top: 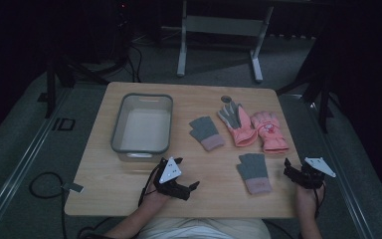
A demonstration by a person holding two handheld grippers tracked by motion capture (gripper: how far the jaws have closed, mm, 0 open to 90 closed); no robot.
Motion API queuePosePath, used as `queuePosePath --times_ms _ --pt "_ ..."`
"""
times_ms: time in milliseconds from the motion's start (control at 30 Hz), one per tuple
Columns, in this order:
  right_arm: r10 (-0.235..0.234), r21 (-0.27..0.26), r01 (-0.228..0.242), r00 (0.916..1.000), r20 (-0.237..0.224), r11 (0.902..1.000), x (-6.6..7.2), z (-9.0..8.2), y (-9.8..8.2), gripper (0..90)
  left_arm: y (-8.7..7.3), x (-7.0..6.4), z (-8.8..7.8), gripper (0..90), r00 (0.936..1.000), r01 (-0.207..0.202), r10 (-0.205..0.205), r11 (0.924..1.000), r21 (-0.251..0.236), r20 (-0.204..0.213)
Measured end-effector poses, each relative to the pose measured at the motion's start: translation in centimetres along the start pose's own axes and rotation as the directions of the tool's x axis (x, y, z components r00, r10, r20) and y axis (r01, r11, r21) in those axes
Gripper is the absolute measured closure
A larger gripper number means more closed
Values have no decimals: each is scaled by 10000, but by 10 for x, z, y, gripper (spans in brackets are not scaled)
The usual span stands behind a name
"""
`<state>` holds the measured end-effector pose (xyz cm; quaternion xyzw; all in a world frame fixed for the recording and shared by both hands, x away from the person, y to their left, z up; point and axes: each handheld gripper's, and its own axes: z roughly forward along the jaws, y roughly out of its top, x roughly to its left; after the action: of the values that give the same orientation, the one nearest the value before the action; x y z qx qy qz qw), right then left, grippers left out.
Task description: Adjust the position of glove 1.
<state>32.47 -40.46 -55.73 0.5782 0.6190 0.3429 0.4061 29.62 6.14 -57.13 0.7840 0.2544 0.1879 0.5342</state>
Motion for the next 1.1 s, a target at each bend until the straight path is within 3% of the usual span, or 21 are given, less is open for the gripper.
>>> queuePosePath --times_ms 700,1100 --pt "-17 335 14 9999 106 9994 1 2 1 137 0 -1 0 0 10000 -63 63 10000 40 -5" --pt "-77 460 83 9999 -131 9989 -1 3 1 136 0 -1 1 0 10000 -32 32 10000 41 -10"
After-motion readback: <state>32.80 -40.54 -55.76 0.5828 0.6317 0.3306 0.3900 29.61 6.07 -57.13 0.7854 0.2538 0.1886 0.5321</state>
